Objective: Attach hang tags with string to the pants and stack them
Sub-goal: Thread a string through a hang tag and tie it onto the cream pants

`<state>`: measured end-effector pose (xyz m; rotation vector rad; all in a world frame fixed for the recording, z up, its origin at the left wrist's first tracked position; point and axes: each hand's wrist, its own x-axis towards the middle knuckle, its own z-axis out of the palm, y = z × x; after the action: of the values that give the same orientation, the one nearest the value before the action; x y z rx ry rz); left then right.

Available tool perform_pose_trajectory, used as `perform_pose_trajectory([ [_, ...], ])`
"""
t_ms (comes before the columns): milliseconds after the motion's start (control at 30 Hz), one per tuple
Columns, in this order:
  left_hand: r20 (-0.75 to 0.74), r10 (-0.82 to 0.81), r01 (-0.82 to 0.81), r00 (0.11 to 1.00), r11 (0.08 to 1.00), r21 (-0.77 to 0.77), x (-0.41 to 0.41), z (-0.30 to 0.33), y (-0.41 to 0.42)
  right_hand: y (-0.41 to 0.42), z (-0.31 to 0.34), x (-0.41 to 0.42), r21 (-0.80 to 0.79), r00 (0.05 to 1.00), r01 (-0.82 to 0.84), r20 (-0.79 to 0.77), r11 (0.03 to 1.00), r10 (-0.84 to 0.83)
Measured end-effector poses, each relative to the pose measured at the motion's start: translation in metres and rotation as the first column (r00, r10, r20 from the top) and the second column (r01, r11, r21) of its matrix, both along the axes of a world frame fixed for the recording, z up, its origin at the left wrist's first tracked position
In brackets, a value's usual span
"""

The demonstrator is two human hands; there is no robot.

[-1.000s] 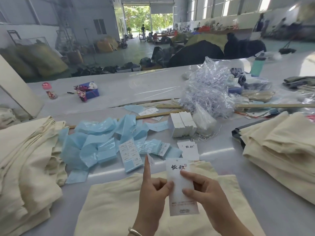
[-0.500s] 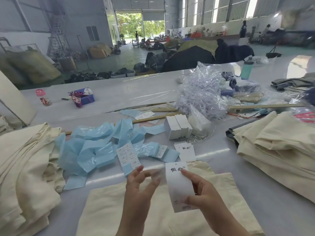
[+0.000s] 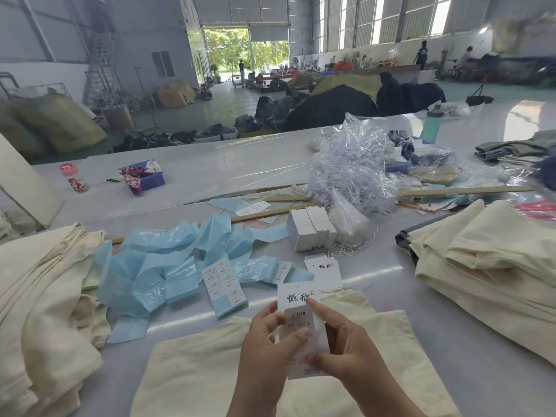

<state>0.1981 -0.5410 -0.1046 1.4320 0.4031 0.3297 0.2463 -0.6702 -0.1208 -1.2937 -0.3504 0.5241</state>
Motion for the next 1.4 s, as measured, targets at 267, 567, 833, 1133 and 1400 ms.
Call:
perform_pose_trajectory([
  [267, 0.040, -0.059, 0.056, 0.997, 0.995, 0.078, -0.002, -0.005, -0.003, 0.000, 0.007, 0.003, 0.016, 1.000, 0.000, -0.001, 1.000, 0.000],
  [567, 0.060, -0.148, 0.153, 0.987, 0.985, -0.075, -0.002, 0.007, 0.008, -0.002, 0.011, 0.004, 0.125, 0.998, 0.034, -0.054, 0.992, -0.027],
  [833, 0.079, -0.159, 0.166, 0.984, 0.981, -0.103, -0.005, 0.001, 0.000, 0.000, 0.015, 0.012, 0.179, 0.929, 0.284, -0.293, 0.942, -0.224],
  [1133, 0.055, -0.220, 0.225, 0.974, 0.965, -0.132, -0.002, -0.004, 0.007, 0.003, 0.019, 0.023, 0.130, 0.875, 0.423, -0.317, 0.897, -0.366],
  [1400, 0.080, -0.255, 0.265, 0.963, 0.952, -0.151, 0.002, -0.006, 0.006, 0.014, 0.022, 0.020, 0.121, 0.868, 0.438, -0.314, 0.891, -0.384],
])
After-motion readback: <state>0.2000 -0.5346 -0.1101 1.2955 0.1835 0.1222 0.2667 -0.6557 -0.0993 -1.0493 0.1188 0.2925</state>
